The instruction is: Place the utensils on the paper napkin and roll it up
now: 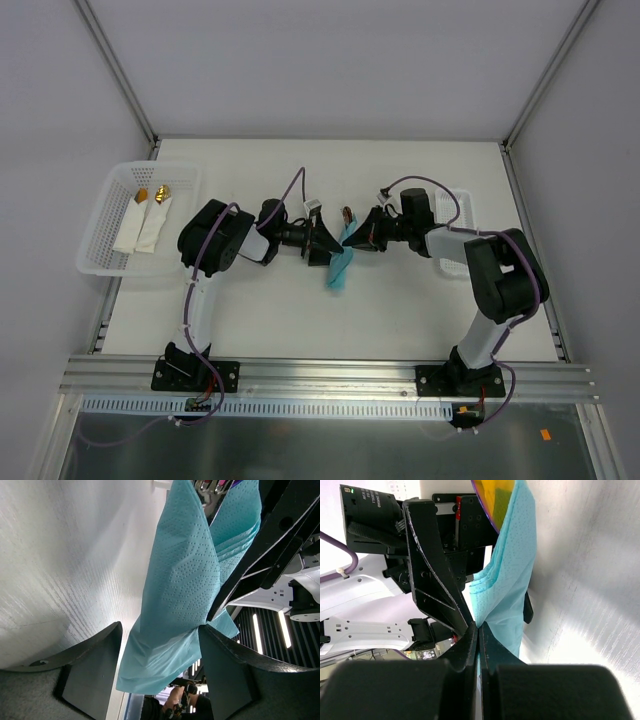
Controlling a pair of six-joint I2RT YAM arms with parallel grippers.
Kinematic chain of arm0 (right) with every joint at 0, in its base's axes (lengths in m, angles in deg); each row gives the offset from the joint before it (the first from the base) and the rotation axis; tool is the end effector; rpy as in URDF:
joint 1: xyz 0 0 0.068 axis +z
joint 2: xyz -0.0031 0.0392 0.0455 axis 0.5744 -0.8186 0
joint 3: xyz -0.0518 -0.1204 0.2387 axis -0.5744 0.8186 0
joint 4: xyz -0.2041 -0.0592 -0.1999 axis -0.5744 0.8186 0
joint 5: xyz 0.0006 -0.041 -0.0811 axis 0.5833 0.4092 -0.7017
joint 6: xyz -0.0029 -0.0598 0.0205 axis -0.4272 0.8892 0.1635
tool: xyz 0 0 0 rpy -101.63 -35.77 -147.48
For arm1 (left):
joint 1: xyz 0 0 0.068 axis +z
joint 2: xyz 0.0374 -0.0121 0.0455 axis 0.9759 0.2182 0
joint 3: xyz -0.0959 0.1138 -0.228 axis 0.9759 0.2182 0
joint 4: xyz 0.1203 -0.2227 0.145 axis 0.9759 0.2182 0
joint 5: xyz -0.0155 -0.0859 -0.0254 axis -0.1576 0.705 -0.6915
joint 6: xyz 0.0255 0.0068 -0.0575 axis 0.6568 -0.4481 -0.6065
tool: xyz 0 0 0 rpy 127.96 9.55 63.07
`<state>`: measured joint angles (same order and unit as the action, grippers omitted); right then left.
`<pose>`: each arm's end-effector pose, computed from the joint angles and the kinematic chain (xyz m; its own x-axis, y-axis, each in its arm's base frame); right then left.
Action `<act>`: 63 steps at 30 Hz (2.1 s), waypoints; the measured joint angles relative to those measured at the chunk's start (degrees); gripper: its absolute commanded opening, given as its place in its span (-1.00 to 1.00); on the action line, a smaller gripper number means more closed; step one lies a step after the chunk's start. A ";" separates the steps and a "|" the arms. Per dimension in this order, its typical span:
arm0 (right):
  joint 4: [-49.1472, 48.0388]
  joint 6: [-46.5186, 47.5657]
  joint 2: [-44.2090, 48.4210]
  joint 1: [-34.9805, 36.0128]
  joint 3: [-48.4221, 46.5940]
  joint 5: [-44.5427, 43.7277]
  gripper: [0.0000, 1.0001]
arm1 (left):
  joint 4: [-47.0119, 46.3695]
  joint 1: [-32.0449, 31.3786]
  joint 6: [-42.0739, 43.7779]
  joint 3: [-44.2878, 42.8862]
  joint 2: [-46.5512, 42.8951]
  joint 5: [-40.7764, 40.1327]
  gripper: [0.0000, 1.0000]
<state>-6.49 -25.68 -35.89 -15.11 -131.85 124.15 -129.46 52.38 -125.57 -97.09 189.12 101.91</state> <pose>0.3447 0.1631 0.1362 -0.8758 0.0918 -0.4738 -0.3876 0.4512 0.8039 0.3551 -0.2157 0.0551 -0.9938 0.0783 -0.0795 0.0835 0.0486 -0.9953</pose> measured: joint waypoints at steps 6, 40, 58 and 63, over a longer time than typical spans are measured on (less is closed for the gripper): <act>-0.15 -0.70 0.83 0.11 0.00 0.28 -1.00 | -3.89 0.00 -1.75 0.44 0.00 0.00 0.64; -0.98 -1.07 3.50 0.02 -0.07 0.66 -1.00 | -6.51 1.88 -13.55 4.11 -5.60 -0.48 -1.00; 2.84 -1.97 10.47 -0.94 -1.60 3.34 0.42 | 4.07 2.60 10.73 2.82 -22.49 2.03 -1.00; 2.49 -2.89 13.25 -1.01 -2.67 4.22 0.45 | 22.23 2.62 29.77 0.83 -30.95 1.11 -1.00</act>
<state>-4.00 -28.57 -22.65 -16.12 -134.51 128.37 -107.23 55.00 -95.80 -96.26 158.17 103.03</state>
